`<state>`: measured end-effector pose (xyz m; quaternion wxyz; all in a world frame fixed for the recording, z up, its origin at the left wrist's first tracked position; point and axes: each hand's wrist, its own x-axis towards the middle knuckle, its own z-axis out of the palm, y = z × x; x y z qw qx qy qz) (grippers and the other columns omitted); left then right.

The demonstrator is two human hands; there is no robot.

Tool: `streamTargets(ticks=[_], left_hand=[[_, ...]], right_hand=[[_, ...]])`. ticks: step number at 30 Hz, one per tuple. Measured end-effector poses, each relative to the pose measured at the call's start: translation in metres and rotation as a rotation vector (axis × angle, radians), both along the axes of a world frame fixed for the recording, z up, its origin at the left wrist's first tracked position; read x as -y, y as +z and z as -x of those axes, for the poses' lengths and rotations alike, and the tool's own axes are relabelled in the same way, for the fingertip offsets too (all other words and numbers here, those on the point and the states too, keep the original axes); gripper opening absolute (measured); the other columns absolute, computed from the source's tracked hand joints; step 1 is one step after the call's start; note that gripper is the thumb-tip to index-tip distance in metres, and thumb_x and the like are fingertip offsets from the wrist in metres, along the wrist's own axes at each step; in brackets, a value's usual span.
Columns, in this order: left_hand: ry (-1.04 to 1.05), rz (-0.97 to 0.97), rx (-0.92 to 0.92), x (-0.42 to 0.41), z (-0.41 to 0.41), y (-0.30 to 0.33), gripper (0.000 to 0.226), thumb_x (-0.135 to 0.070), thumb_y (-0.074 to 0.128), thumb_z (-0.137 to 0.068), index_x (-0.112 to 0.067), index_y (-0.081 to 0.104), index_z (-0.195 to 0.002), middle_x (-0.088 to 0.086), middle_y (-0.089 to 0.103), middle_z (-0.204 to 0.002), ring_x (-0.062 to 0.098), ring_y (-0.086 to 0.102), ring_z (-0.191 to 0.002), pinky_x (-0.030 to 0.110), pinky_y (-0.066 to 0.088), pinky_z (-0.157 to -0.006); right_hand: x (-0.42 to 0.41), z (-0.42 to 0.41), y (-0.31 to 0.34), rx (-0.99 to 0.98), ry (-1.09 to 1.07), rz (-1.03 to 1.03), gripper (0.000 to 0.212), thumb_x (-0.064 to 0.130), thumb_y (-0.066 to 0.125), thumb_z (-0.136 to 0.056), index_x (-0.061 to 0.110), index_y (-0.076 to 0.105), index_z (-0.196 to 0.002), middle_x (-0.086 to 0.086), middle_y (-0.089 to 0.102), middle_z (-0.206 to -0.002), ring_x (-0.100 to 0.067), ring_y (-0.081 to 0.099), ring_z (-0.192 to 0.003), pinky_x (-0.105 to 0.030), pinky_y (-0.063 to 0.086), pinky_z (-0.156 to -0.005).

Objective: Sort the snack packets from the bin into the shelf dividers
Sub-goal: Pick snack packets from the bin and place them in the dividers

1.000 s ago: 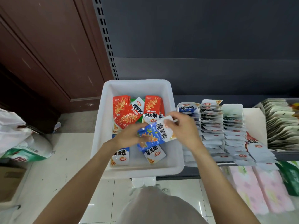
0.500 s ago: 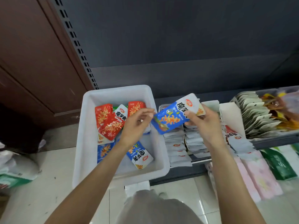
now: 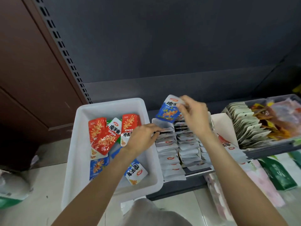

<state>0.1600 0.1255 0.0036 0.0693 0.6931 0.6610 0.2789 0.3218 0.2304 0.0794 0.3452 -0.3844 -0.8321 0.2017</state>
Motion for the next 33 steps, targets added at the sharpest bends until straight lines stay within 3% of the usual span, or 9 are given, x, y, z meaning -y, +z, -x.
streamTargets(ticks=[5,8,12,14,16,19,25,28,33], left_hand=[[0.012,-0.047,-0.011,0.005,-0.003,-0.003,0.025,-0.013,0.061,-0.087,-0.024,0.071,-0.107,-0.005,0.072,-0.105,0.017,0.07,-0.085,0.034,0.057,-0.07],[0.024,-0.102,-0.035,0.008,-0.001,-0.002,0.022,-0.011,0.067,-0.082,-0.021,0.074,-0.1,-0.002,0.074,-0.094,0.017,0.069,-0.078,0.031,0.057,-0.066],[0.005,-0.123,-0.019,0.009,0.002,-0.003,0.022,-0.008,0.07,-0.079,-0.021,0.074,-0.096,-0.002,0.073,-0.087,0.016,0.067,-0.073,0.027,0.056,-0.062],[-0.016,-0.116,0.001,0.01,0.003,-0.004,0.022,-0.011,0.066,-0.081,-0.021,0.074,-0.099,-0.001,0.073,-0.09,0.017,0.067,-0.076,0.029,0.056,-0.065],[-0.007,-0.121,0.032,0.013,0.003,-0.005,0.022,-0.013,0.064,-0.083,-0.02,0.073,-0.102,-0.001,0.072,-0.095,0.016,0.067,-0.082,0.03,0.056,-0.071],[0.095,-0.146,0.074,0.029,0.01,-0.008,0.023,-0.024,0.059,-0.088,-0.02,0.07,-0.108,-0.003,0.07,-0.104,0.013,0.063,-0.094,0.025,0.051,-0.081],[0.283,-0.124,-0.006,0.096,0.06,-0.039,0.026,-0.029,0.055,-0.082,-0.015,0.068,-0.1,-0.004,0.068,-0.087,0.013,0.06,-0.081,0.026,0.05,-0.072],[0.258,0.064,-0.128,0.113,0.082,-0.059,0.032,-0.027,0.065,-0.074,-0.015,0.067,-0.104,-0.001,0.066,-0.093,0.02,0.059,-0.086,0.034,0.053,-0.074],[0.273,0.47,-0.109,0.113,0.085,-0.069,0.062,-0.036,0.069,-0.079,-0.021,0.045,-0.135,0.003,0.051,-0.125,0.024,0.047,-0.117,0.036,0.043,-0.096]], right_hand=[[0.006,0.024,-0.028,0.342,0.118,-0.036,0.013,0.015,0.057,-0.09,0.021,0.065,-0.099,-0.006,0.07,-0.081,-0.03,0.064,-0.077,-0.032,0.044,-0.06],[0.004,0.035,-0.034,0.688,0.116,-0.231,0.01,0.012,0.071,-0.073,0.02,0.067,-0.076,-0.004,0.067,-0.067,-0.027,0.063,-0.065,-0.026,0.032,-0.055],[0.004,0.046,-0.03,0.778,0.067,-0.505,0.04,0.004,0.083,-0.029,0.022,0.048,-0.039,0.005,0.042,-0.031,-0.018,0.021,-0.031,-0.02,0.038,-0.055],[0.005,0.052,-0.026,0.895,0.092,-0.428,0.035,0.002,0.078,-0.049,0.023,0.051,-0.05,0.003,0.053,-0.042,-0.017,0.022,-0.037,-0.024,0.04,-0.066],[0.004,0.055,-0.028,1.032,0.127,-0.382,0.026,0.001,0.063,-0.076,0.025,0.055,-0.071,0.003,0.066,-0.066,-0.02,0.052,-0.056,-0.03,0.037,-0.082],[0.005,0.051,-0.028,1.007,0.09,-0.37,0.019,0.005,0.057,-0.084,0.023,0.063,-0.086,0.002,0.069,-0.078,-0.02,0.063,-0.075,-0.032,0.034,-0.087],[0.069,0.053,-0.027,0.281,0.285,-0.296,0.015,0.01,0.069,-0.081,0.015,0.071,-0.095,-0.002,0.072,-0.085,-0.02,0.066,-0.076,-0.031,0.049,-0.071],[0.107,0.08,-0.049,0.583,0.461,0.097,0.019,0.025,0.055,-0.094,0.014,0.066,-0.104,-0.005,0.07,-0.097,-0.022,0.065,-0.086,-0.027,0.046,-0.069],[0.123,0.116,-0.099,1.108,0.417,0.179,0.056,0.05,0.06,-0.087,0.005,0.053,-0.119,-0.008,0.059,-0.117,-0.024,0.058,-0.107,-0.029,0.043,-0.075]])
